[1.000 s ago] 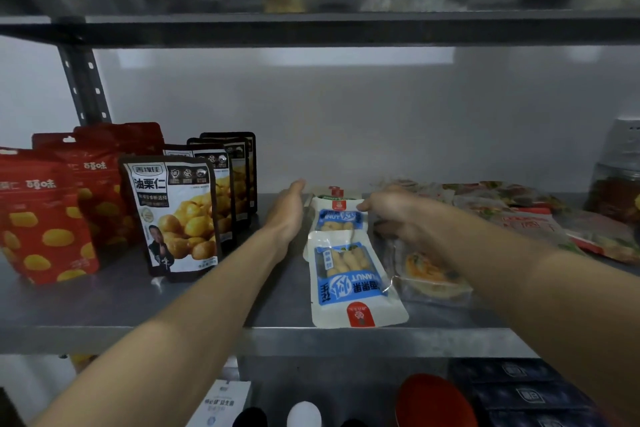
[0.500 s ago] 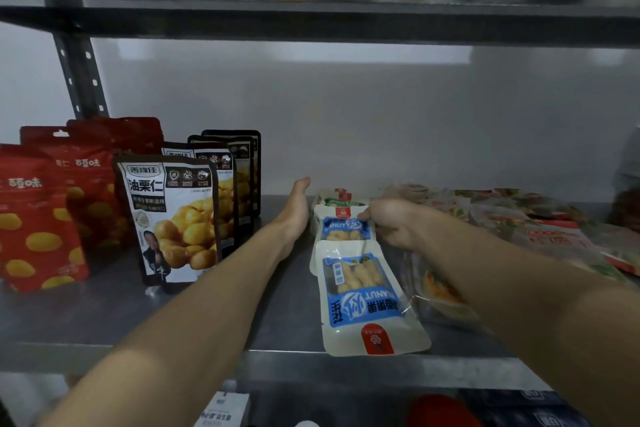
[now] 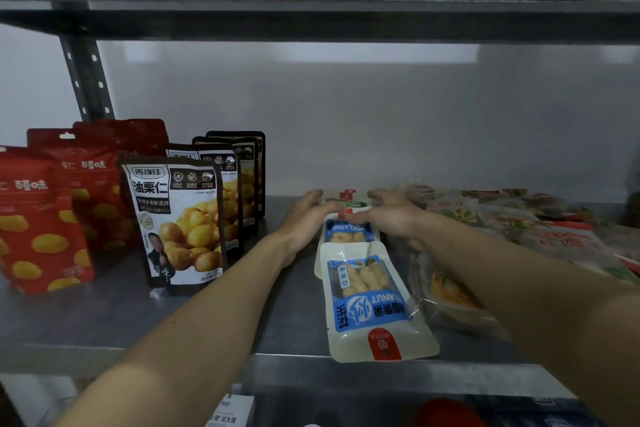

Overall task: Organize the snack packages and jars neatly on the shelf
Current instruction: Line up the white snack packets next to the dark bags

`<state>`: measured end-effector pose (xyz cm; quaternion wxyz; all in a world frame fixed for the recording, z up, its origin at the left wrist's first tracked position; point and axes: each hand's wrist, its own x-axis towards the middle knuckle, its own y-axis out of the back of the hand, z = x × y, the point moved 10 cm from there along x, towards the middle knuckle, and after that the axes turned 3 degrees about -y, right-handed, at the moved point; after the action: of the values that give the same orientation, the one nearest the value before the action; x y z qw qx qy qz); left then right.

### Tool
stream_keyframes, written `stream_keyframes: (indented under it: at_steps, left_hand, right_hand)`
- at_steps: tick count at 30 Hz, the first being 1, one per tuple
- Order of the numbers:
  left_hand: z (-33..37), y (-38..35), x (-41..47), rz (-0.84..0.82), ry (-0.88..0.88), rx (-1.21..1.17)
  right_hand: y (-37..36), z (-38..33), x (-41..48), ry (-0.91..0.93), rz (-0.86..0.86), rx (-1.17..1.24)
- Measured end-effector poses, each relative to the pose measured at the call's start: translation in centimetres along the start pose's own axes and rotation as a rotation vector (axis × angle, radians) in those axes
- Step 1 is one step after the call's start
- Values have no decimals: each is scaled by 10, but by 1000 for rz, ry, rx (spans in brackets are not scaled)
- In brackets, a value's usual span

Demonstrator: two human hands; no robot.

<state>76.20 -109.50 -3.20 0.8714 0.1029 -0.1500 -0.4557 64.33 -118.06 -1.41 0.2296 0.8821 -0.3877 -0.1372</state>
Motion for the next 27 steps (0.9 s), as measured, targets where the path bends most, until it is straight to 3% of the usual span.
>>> stream_keyframes:
  at_steps: [15,18,22,25,27]
  left_hand:
    - [-1,-8,-1,-59,-24,93]
    - [5,-5,-5,-52,-34,159]
    - [27,2,-29,-40,-96,197]
    - [40,0,-57,-107,-147,283]
    - [33,-8,-76,-218,-91,370]
  right_hand:
    - [-4,-2,-9,74,-87,-36]
    - [6,-10,-13,111,-41,-63]
    - [34,-23,-21,162,79,-244]
    - [34,-25,-43,169,-29,-456]
    - [25,-19,-58,149,-108,-551]
